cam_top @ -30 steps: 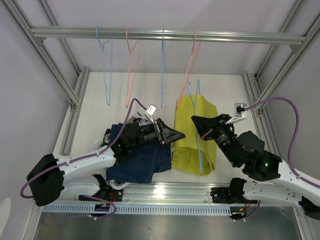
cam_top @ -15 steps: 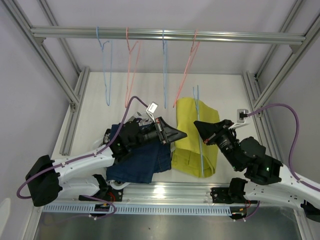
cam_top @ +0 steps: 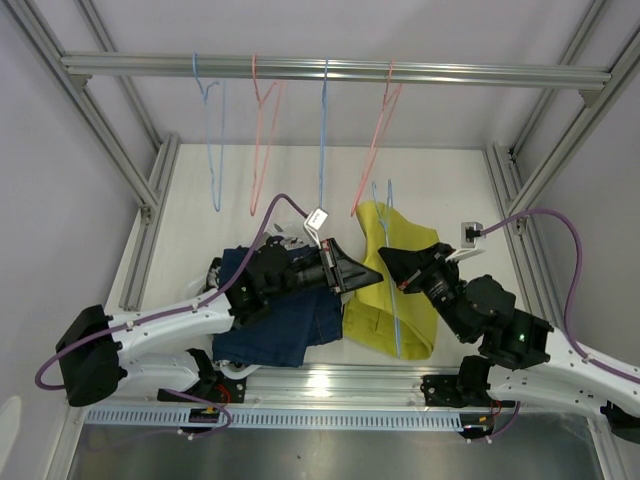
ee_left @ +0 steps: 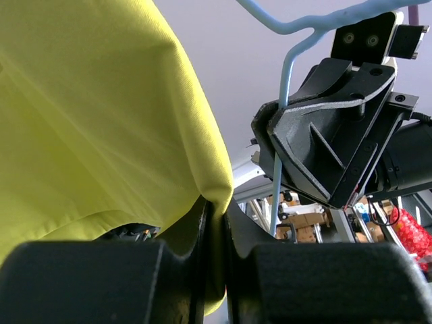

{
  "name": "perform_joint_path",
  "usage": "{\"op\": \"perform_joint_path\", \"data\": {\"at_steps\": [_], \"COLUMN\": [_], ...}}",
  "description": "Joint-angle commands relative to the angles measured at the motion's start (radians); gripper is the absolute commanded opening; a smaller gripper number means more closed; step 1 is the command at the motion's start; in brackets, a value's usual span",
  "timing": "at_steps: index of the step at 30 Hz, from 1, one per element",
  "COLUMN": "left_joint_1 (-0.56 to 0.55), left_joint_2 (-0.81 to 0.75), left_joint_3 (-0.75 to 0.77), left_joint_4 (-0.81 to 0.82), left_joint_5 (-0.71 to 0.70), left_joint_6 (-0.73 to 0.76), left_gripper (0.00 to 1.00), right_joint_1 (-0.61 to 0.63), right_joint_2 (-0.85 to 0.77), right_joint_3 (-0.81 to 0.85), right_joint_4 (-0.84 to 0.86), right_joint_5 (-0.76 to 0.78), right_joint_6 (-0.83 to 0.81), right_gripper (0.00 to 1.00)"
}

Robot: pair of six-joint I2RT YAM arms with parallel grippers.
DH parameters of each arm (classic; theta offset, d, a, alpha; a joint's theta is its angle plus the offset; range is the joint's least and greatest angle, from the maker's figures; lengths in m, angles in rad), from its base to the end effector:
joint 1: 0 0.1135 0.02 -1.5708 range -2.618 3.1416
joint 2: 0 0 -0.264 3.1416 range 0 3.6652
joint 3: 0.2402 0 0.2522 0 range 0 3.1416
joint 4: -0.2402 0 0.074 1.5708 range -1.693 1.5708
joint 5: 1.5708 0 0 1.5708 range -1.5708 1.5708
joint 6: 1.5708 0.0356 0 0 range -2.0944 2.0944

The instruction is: Remove the trousers from the hanger

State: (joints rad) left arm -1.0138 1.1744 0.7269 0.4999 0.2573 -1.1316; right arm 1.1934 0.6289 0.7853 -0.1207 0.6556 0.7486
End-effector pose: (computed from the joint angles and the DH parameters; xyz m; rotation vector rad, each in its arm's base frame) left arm 0.1367 -0.2367 0.3108 0.1424 1.8549 -1.8204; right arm 0.0722 0.1233 0.3699 0.1902 1.6256 1.0242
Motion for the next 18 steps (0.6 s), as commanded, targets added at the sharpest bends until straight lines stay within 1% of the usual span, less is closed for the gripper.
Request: {"op": "perform_joint_path", "data": {"at_steps": [1, 6, 11, 14, 16, 18], "left_joint_1": [-0.019, -0.034, -0.039, -0.039, -0.040, -0.040], "left_joint_2": [-0.001, 0.002, -0.005, -0.028, -0.042, -0.076], "left_joint_3": [0.068, 0.103, 0.105, 0.103, 0.115, 0.146], "left_joint_4": [0.043, -0.004, -0.027, -0.044, -0.053, -0.110], "left_joint_5": [0.002, -0.001, 0.002, 0.002, 0.011, 0.014], "left_joint_6": [0.038, 0.078, 0.105, 0.128, 0.147, 0.194], "left_gripper": [0.13, 0.13, 0.13, 0.09, 0.03, 0.01], "right_joint_1": [-0.002, -0.002, -0.002, -0.002, -0.002, -0.002], "right_joint_2": [-0.020, -0.020, 0.011, 0.015, 0.012, -0.004], "right_joint_3": [0.005, -0.009, -0.012, -0.017, -0.015, -0.015], "right_joint_4": [0.093, 0.130, 0.159, 0.167, 0.152, 0.126], "right_joint_5": [-0.010, -0.039, -0.051, -0.054, -0.045, -0.034], "right_joint_6": [0.028, 0.047, 0.060, 0.061, 0.061, 0.061], "right_gripper": [0.00, 0.00, 0.00, 0.00, 0.00, 0.00]}}
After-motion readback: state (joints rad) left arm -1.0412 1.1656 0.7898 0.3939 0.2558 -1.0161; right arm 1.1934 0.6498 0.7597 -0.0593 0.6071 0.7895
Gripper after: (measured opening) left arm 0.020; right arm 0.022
